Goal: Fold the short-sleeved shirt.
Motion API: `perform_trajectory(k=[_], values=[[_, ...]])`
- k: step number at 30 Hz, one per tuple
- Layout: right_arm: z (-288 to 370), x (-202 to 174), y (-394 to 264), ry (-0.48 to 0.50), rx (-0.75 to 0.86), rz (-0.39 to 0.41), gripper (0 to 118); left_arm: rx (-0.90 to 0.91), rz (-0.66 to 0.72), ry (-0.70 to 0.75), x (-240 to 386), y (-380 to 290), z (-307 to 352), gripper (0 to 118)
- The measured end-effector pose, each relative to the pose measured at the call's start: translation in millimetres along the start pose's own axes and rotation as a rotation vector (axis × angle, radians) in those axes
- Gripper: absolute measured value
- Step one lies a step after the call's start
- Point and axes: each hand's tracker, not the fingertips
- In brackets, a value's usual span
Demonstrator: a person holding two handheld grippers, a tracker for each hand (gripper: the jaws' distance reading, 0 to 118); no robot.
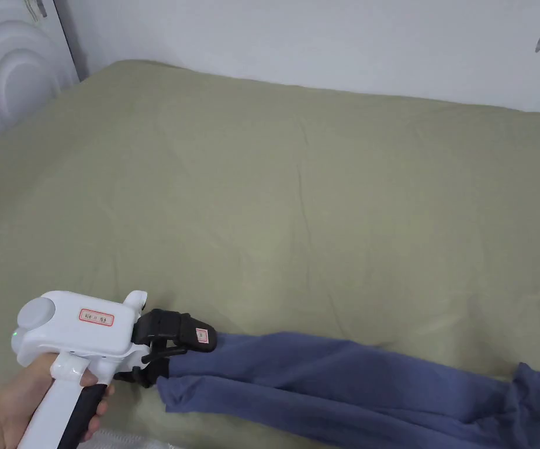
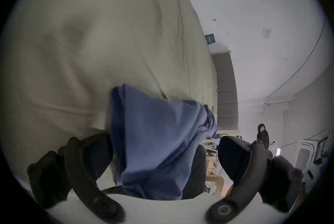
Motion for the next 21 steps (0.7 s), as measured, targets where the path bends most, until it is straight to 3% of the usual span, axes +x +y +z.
perform_trajectory(k=[5, 6, 7, 9, 10, 11, 14, 21], values=[[1, -2, 0, 0.01, -0.01, 0.003, 0, -0.001, 0.043, -0.057, -3, 2, -8, 116], [1, -2, 0, 0.014, -0.01, 0.002, 0, 0.0, 0.054, -0.063, -3, 2, -9, 109], [2, -2, 0, 0.017, -0.01, 0.0, 0, 0.002, 0.057, -0.068, -2, 2, -10, 90], [3, -3, 1, 0.02, -0.01, -0.004, 0, 0.015, 0.057, -0.069, 0, 0, -13, 68], [4, -3, 2, 0.022, -0.011, -0.003, 0, 0.014, 0.055, 0.012, 0, 0, -18, 55], [5, -3, 2, 0.023, -0.008, -0.004, 0, 0.013, 0.038, 0.099, -2, -1, -25, 14], [10, -2, 5, 0.023, -0.001, 0.004, 0, 0.018, 0.052, 0.045, -1, -1, -23, 12], [16, 7, 12, 0.009, 0.027, -0.006, 0, 0.114, 0.027, 0.066, 15, 0, 22, 11]])
